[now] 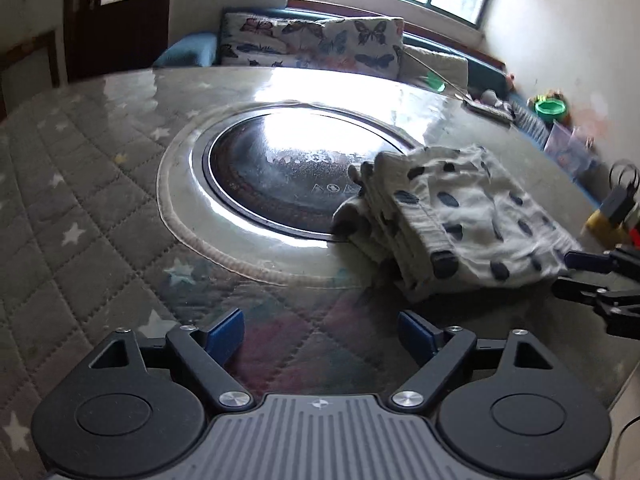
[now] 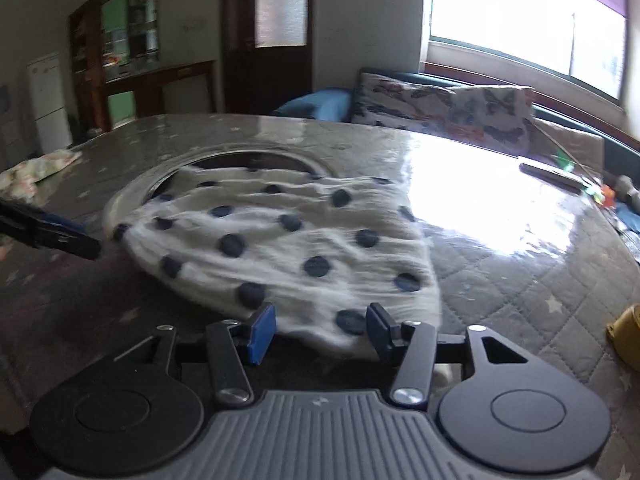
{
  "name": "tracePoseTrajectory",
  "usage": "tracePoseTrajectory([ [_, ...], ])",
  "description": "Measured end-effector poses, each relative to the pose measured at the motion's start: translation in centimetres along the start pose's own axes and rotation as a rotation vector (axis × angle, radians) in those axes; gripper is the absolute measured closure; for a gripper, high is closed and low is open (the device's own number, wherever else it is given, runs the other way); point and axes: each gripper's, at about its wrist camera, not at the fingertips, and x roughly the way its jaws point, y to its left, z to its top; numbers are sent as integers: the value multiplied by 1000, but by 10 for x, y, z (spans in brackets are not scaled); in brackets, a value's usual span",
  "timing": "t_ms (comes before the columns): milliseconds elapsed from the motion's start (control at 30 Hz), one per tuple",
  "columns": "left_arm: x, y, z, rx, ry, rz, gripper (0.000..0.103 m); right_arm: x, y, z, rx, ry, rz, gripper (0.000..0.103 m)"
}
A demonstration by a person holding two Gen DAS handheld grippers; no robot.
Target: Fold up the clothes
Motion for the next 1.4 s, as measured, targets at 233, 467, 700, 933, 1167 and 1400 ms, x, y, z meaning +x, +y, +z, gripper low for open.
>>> tracePoseTrajectory([
  [233,8,-10,-2,54,-8,70,12,8,15,-5,-90,50,116,47],
  [467,17,-10,-3,47,-7,120,0,21,24,-12,-126,56,200,23],
  [700,19,-11,-4,50,-22,142,0,25,29,-18,-165,24,238,8],
  [933,17,-9,-4,35,-25,163,0,23,30,-19,-167,19,245,4],
  [1167,12,12,-2,-13,-52,226,0,4,28,-18,-140,-14,233,4],
  [1400,1,42,5,-71,-110,292,0,-8,35,14,-141,-86,265,4],
])
